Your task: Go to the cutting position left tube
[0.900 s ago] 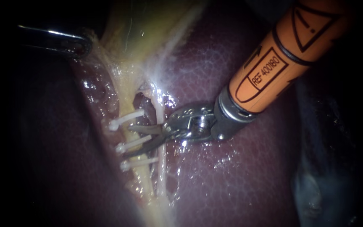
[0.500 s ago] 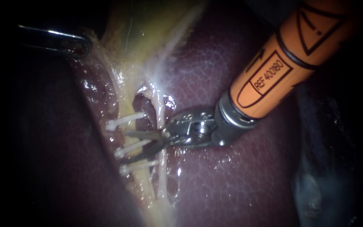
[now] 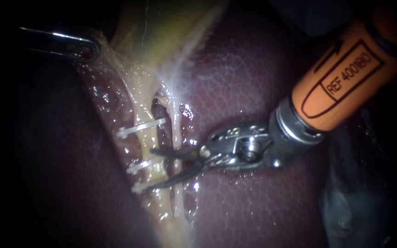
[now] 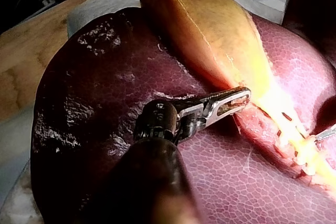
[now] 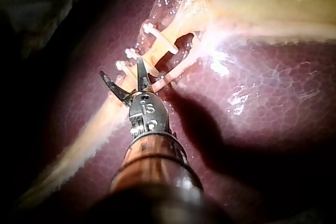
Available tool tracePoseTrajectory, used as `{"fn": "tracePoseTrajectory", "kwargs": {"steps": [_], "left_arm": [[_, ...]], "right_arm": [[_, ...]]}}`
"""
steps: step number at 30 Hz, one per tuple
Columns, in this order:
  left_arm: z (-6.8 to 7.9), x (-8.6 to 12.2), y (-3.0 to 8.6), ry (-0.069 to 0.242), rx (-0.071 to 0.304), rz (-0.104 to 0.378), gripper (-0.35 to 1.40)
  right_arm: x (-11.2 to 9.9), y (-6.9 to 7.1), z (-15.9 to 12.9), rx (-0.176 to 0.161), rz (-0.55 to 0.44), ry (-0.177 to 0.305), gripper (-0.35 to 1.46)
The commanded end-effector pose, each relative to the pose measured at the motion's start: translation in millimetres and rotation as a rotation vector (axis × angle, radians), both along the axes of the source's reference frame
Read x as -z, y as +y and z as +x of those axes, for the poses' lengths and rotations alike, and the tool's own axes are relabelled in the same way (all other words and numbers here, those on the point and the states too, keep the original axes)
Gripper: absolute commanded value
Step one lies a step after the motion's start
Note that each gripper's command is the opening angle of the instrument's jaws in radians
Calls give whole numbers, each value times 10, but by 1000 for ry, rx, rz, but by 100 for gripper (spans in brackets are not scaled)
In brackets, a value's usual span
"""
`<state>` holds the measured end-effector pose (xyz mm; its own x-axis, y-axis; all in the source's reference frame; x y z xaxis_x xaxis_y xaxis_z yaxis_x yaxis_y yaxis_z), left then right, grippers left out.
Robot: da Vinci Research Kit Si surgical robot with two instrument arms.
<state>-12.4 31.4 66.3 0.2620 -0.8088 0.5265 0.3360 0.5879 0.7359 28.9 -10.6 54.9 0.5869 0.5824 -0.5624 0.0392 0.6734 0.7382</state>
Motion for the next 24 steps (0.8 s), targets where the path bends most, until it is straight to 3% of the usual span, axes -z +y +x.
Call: {"fn": "tracePoseTrajectory", "kwargs": {"steps": [1,15,24], "left_arm": [[0,0,0,0,0,0,-35],[0,0,0,0,0,0,-35],[0,0,0,0,0,0,-35]], "right_arm": [[-2,0,-1,2,0,1,130],[-32,10,-17,-1,-4,-3,130],[-81,13,-21,4,-15,1,132]]}}
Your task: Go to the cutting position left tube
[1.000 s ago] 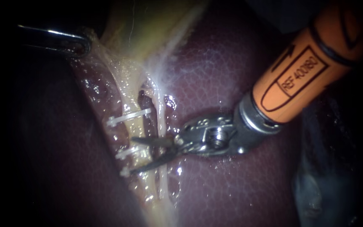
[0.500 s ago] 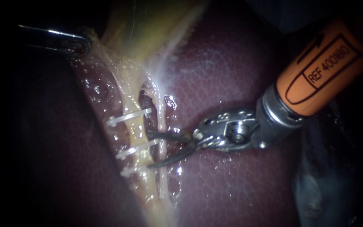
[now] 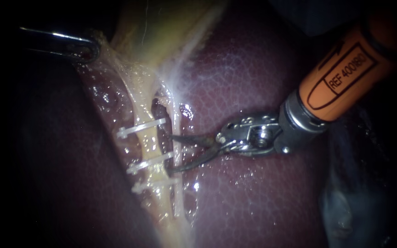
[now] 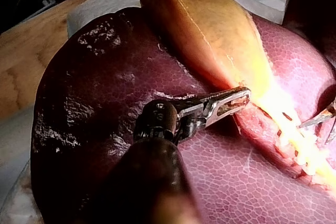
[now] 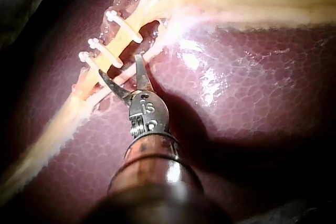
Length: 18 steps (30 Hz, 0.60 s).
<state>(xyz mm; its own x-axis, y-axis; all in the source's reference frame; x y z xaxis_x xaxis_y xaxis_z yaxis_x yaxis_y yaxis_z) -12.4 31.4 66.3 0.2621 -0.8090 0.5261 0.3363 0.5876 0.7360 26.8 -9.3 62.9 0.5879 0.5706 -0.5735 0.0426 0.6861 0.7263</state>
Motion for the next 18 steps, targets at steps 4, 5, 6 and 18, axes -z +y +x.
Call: {"fn": "tracePoseTrajectory", "kwargs": {"steps": [4,5,6,18], "left_arm": [[0,0,0,0,0,-1,-35],[0,-1,0,0,0,-1,-35],[0,-1,-1,0,0,-1,-35],[0,-3,-1,0,2,3,-35]], "right_arm": [[-23,1,-2,2,31,0,132],[-29,1,-2,2,43,1,132],[-33,2,-2,0,55,4,132],[-45,9,5,4,196,102,130]]}}
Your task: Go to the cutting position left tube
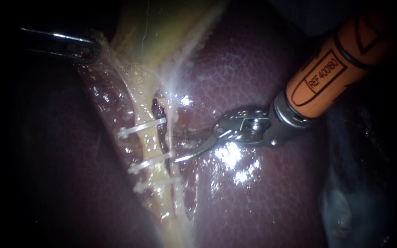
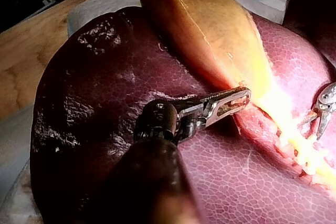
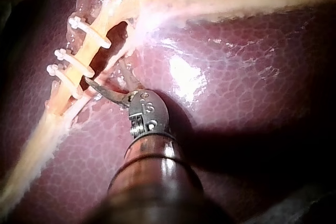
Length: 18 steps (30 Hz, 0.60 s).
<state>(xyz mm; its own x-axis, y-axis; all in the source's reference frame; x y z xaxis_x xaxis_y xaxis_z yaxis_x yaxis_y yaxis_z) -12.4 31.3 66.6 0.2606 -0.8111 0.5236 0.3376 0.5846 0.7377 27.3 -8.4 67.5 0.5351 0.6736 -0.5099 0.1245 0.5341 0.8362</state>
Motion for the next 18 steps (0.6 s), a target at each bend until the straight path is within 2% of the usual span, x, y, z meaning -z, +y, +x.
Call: {"fn": "tracePoseTrajectory", "kwargs": {"steps": [1,9,13,18], "left_arm": [[0,0,0,0,0,0,-35],[2,1,0,-1,-1,0,-35],[2,1,0,-1,-1,1,-35],[2,1,0,-1,-1,1,-35]], "right_arm": [[1,0,0,3,6,1,129],[12,0,-15,14,11,8,129],[34,5,-24,18,21,12,127],[55,10,-20,11,35,24,125]]}}
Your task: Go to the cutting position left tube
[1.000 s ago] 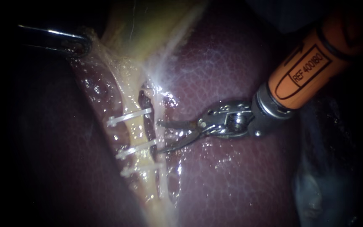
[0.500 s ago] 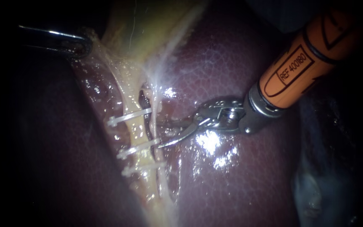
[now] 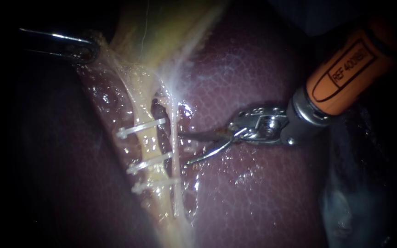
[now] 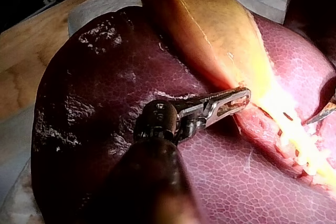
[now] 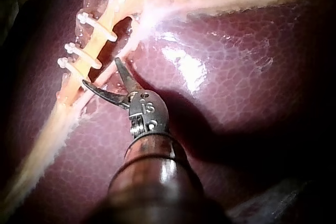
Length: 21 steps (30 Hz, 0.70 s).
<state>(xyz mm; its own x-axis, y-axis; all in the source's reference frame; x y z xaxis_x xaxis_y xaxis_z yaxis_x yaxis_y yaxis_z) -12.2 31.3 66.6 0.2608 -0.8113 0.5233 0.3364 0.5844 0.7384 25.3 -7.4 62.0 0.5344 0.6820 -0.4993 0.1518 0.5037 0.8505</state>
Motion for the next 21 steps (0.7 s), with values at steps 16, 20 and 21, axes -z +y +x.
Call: {"fn": "tracePoseTrajectory", "kwargs": {"steps": [16,20,21], "left_arm": [[-1,0,0,0,0,0,-35],[-1,0,0,1,1,0,-35],[-1,0,0,1,1,0,-35]], "right_arm": [[-20,-4,15,-15,-8,1,125],[-35,-7,20,-9,-5,0,127],[-38,-8,22,-8,-1,-2,127]]}}
